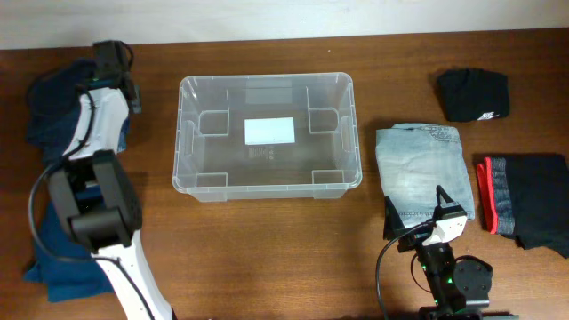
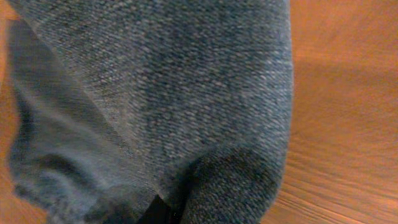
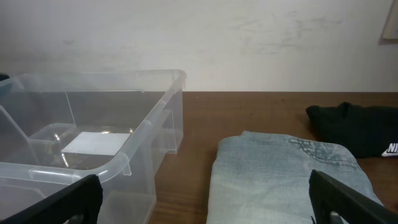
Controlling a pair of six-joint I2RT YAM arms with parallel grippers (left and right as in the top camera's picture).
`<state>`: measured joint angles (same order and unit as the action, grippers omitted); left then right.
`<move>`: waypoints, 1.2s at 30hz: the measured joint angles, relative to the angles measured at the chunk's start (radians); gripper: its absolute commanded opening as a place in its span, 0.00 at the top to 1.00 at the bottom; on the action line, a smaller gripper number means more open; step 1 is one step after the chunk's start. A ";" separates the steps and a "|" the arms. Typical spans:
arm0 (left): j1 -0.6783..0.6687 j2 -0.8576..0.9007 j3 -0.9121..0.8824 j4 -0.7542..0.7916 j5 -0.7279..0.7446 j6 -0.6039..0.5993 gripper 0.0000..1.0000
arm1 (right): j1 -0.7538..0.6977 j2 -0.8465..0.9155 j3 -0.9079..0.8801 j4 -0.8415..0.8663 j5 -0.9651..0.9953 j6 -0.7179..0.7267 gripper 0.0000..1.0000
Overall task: Pack container
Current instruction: 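Lift the jeans with the left gripper and carry toward the container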
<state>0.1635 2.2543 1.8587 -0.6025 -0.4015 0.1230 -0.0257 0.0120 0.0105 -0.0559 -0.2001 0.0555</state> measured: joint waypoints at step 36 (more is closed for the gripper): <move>-0.130 -0.762 0.013 -0.558 0.447 -0.365 0.99 | 0.000 0.000 0.000 0.000 0.000 0.000 0.02</move>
<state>0.0330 1.4925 1.8717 -1.1610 0.0452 -0.2417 -0.0257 0.0120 0.0105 -0.0559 -0.2001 0.0555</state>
